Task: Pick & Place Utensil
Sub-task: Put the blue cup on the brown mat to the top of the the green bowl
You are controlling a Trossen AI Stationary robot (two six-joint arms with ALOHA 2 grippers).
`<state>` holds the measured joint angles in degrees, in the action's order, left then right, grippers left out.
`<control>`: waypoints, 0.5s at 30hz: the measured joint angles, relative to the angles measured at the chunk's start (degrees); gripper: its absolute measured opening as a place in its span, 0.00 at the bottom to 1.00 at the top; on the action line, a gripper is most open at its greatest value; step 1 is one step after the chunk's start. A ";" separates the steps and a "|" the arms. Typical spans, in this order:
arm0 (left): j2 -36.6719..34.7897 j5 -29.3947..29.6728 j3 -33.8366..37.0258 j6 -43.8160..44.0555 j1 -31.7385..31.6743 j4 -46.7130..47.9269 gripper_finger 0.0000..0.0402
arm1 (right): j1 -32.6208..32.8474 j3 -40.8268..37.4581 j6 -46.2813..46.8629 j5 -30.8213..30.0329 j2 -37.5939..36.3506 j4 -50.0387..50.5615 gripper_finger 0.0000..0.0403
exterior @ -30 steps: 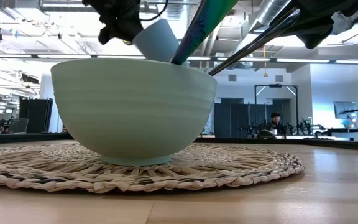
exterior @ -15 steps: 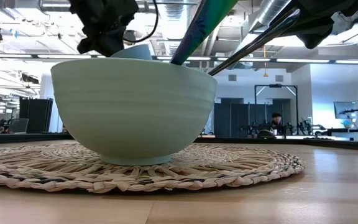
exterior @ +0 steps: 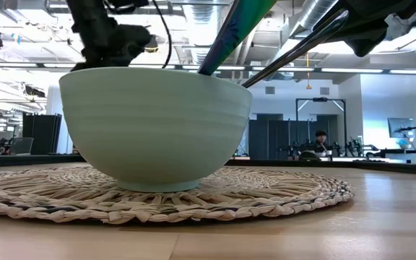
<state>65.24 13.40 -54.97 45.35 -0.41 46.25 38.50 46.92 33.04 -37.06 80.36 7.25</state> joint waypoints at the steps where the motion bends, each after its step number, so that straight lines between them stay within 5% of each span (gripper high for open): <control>1: 0.01 -0.02 0.69 0.04 -0.24 0.06 0.03 | 0.00 0.00 0.00 0.00 0.00 0.01 0.13; 15: 0.01 -2.88 7.21 2.43 -0.82 -0.62 0.05 | 0.00 0.00 -0.01 0.00 0.00 0.01 0.13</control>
<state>65.25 10.52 -47.76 47.78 -1.23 45.63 38.50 46.92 33.02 -37.06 80.35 7.26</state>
